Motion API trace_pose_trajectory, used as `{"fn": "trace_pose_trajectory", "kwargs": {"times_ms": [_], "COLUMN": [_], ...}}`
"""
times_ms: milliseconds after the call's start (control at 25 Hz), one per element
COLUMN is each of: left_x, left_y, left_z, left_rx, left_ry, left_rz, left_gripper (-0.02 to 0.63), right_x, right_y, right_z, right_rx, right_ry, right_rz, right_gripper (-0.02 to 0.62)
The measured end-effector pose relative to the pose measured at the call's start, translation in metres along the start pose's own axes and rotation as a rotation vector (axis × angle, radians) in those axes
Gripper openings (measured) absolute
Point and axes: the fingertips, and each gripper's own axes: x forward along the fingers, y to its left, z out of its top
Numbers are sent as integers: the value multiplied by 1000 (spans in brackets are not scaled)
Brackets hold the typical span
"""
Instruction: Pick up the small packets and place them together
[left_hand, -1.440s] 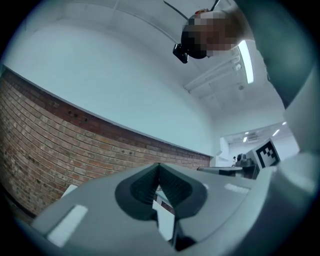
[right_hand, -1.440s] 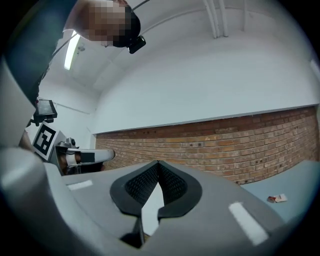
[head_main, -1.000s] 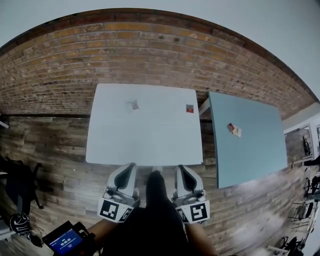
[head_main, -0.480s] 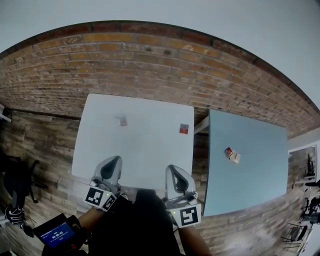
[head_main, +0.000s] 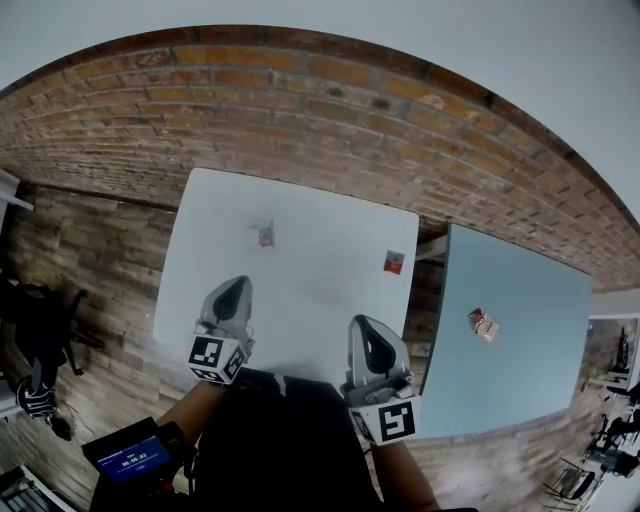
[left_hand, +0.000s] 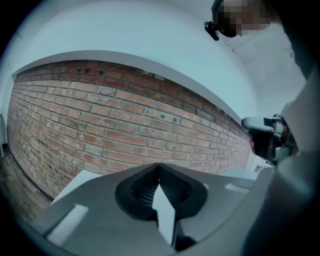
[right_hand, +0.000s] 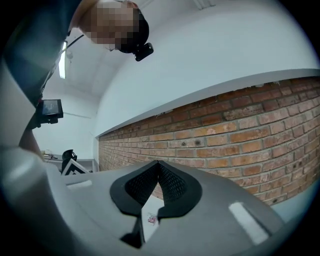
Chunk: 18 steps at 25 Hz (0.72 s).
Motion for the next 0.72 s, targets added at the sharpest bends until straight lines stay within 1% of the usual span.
{"fn": "trace_pose_trajectory", "kwargs": {"times_ms": [80, 120, 160, 200, 280, 360, 400, 560, 640, 720], "left_x": [23, 35, 48, 59, 78, 97, 107, 142, 154, 163], "left_y": [13, 21, 30, 41, 63, 83, 91, 116, 122, 126], "left_z": [-17, -28, -41, -55, -85, -113, -124, -167, -183, -196], "left_rx": [-26, -52, -84, -118, -169, -191, -190, -182, -182, -148], "left_ry": [48, 81, 115, 149, 213, 275, 302, 403, 442, 475], "left_rz": [6, 10, 20, 37, 83, 119, 128, 153, 149, 142], "left_gripper": [3, 22, 109, 154, 200, 207, 223, 229, 227, 138], "right_x": [9, 13, 17, 22, 34, 46, 51, 59, 59, 59], "right_y": [4, 6, 7, 7, 8, 8, 7, 4, 0, -6], "right_z": [3, 4, 5, 5, 4, -3, -5, -20, -25, -26], "right_rx": [-18, -25, -26, -24, -14, -2, 3, -2, 2, -3], "right_ry": [-9, -14, -18, -27, -24, 17, 28, 78, 101, 113], "right_rz": [4, 3, 1, -1, -9, -23, -29, -53, -74, -95], "right_gripper": [0, 0, 0, 0, 0, 0, 0, 0, 0, 0]}}
